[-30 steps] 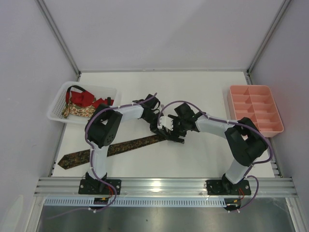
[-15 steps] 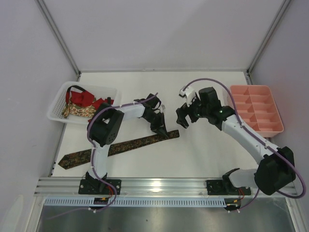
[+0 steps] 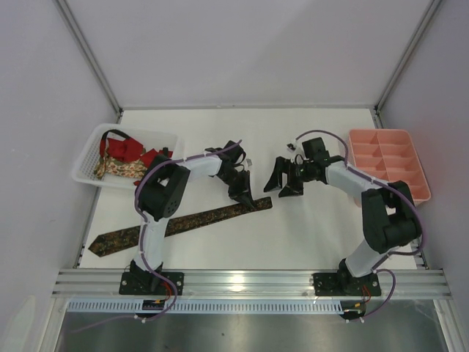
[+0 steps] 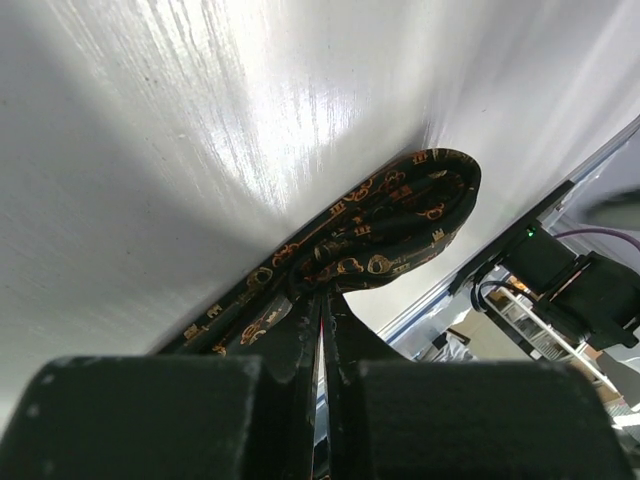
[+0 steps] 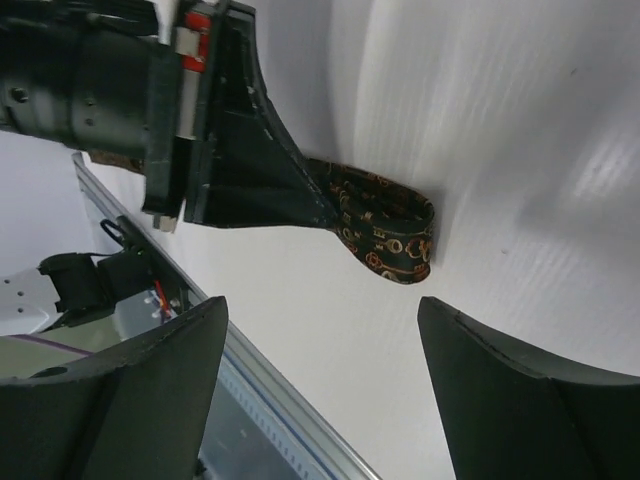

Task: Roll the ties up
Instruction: Roll the tie

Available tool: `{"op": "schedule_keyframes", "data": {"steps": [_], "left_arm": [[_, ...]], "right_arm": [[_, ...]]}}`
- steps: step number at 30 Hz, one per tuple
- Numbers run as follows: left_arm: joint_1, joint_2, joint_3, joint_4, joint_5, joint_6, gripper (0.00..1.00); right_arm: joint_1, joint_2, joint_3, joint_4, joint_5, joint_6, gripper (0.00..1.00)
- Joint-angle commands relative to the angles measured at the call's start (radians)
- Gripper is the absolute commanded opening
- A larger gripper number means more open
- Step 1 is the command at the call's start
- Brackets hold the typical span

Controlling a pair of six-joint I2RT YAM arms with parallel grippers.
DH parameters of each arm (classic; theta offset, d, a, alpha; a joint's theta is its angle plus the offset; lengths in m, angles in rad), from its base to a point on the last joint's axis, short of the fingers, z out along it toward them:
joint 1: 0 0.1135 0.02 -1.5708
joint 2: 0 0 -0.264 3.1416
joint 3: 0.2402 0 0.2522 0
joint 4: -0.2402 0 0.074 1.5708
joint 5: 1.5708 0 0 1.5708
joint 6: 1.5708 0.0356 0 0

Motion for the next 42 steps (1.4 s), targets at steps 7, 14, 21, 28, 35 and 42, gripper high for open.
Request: {"op": "schedule_keyframes", "data": {"steps": [7,14,21,28,35,42], "left_arm": [[0.011,0.039,0.045,-0.074,-0.07,0.073,0.06],[0.011,0.058,0.065,-0.071,-0.066,0.07,0.05],[0.012,0.061,0.064,-0.072,-0.064,0.073,0.04],[0.012,0.062,0.068,-0.075,-0.066,0.071,0.04],[0.016,0.069,0.07,-0.075,-0.072,0.075,0.01],[0.012,0.079,0.076,-0.06,-0.064,0.052,0.0]], "right_arm": [[0.009,0.174,-0.083,0.284,-0.119,0.092,0.79],[0.012,0.255,-0.091,0.336,-0.132,0.066,0.62],[0.014,0.263,-0.117,0.347,-0.177,0.034,0.51],[0.014,0.267,-0.144,0.357,-0.194,0.026,0.53],[0.011,0.263,-0.134,0.338,-0.166,0.04,0.41],[0.015,0.226,-0.103,0.289,-0.157,0.072,0.17]]}}
